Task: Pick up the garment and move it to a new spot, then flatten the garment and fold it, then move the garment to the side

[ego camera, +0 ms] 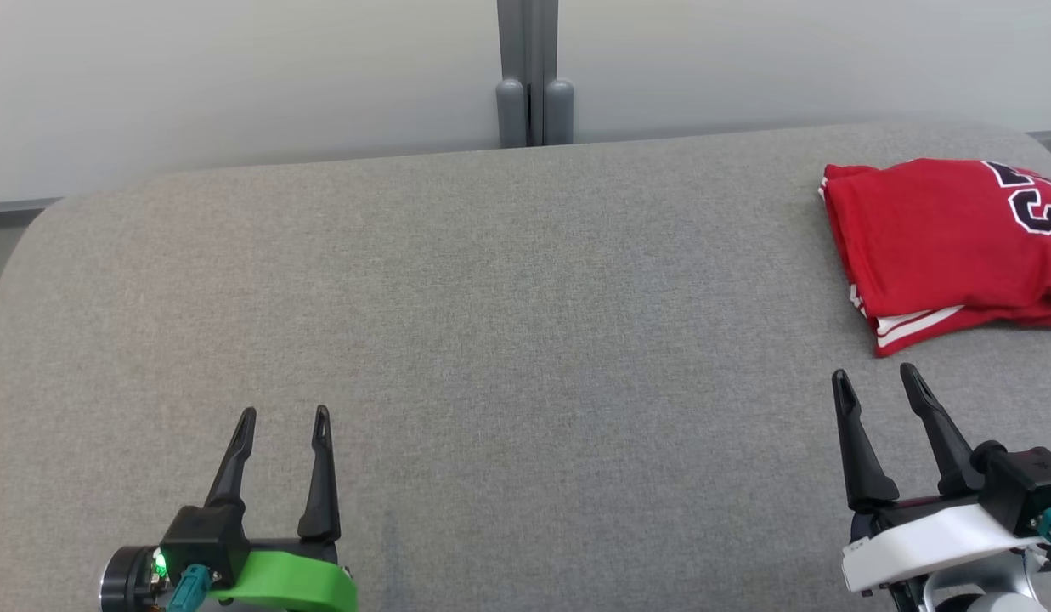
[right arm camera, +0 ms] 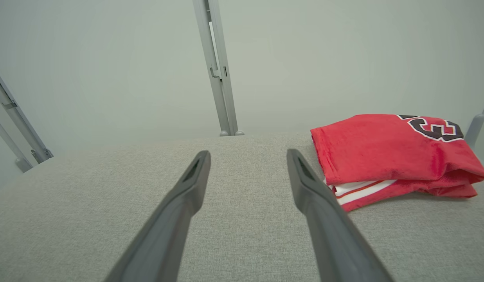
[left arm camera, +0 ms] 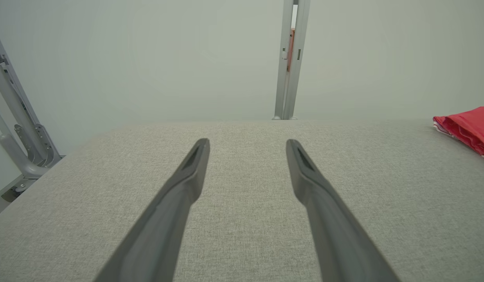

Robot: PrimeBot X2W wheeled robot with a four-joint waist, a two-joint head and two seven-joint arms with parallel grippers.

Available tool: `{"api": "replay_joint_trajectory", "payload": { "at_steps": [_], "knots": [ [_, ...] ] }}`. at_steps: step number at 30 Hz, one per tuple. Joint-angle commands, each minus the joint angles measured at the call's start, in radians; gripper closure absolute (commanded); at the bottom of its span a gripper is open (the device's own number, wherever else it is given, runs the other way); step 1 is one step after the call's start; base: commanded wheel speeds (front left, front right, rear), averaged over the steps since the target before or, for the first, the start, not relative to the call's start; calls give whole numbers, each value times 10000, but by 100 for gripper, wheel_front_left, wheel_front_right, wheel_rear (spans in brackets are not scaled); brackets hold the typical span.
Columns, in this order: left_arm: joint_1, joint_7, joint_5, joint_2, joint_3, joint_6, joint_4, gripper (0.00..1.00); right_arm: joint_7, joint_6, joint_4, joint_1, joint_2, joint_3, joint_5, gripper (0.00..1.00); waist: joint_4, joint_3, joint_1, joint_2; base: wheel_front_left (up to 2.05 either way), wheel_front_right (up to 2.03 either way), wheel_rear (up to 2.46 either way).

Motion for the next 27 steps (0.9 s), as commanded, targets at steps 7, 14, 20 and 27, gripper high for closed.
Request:
{"api": "replay_joint_trajectory", "payload": {
  "at_steps": [7, 14, 20, 27],
  "knots": [
    [293, -63, -52, 58, -9, -141, 252, 0, 225, -7, -325, 492, -22, -106, -180, 0, 105, -431, 1, 0, 0, 0, 0],
    [255, -74, -1, 45, 25, -162, 377, 0, 317, -7, -471, 561, -7, -179, -189, 0, 60, -462, 1, 0, 0, 0, 0],
    [205, -69, 36, -5, 75, -166, 465, 0, 301, -7, -475, 611, 60, -172, -128, 0, 45, -477, 1, 0, 0, 0, 0],
    [136, -69, 61, -64, 107, -174, 532, 0, 246, -7, -424, 563, 99, -163, -27, 0, 53, -434, 1, 0, 0, 0, 0]
  ]
}}
